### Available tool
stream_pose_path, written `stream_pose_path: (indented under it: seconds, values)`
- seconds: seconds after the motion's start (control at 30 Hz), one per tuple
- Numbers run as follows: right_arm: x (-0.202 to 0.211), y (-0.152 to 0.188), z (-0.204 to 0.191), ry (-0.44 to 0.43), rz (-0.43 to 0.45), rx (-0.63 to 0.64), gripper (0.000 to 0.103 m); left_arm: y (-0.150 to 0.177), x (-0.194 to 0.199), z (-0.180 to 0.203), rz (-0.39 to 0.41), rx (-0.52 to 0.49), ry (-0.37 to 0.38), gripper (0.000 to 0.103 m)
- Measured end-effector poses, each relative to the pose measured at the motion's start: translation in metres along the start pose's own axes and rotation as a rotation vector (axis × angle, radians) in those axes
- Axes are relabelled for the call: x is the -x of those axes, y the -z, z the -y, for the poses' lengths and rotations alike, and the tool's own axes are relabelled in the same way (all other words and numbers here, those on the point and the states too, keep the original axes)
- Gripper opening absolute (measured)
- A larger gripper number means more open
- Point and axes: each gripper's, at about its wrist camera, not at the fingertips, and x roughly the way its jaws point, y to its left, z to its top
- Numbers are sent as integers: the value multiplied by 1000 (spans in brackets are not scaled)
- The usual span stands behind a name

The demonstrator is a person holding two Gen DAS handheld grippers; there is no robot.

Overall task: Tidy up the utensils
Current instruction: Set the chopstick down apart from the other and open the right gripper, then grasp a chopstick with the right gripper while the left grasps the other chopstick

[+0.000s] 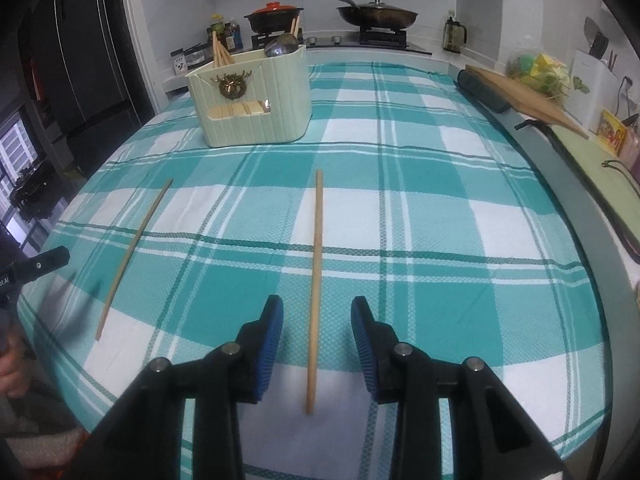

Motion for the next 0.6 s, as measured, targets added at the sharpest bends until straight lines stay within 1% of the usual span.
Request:
stream_pose_path:
  seconds: [0.07,0.17,0.23,0.33,0.47,0.6]
  values:
    - [-7,-9,1,-25,-33,-10,36,-7,-7,4,-18,-25,-29,84]
    - [-15,-20,0,-23,-57,21,36,-15,-16,10,-39,-61,-68,84]
    - [-22,-25,1,-36,-73,29,36,-21,-22,17,-54,-89,-67,84]
    - [-32,-31,6,-54,-96,7,36,-28,-31,23,-73,-126,-63,84]
    - [-45,-37,9,-64,-127,-9,36,-42,-43,17,-108,-123,-66,84]
    - [-55,-43,4,-57,-165,37,36,-55,-53,8,-142,-106,-79,84]
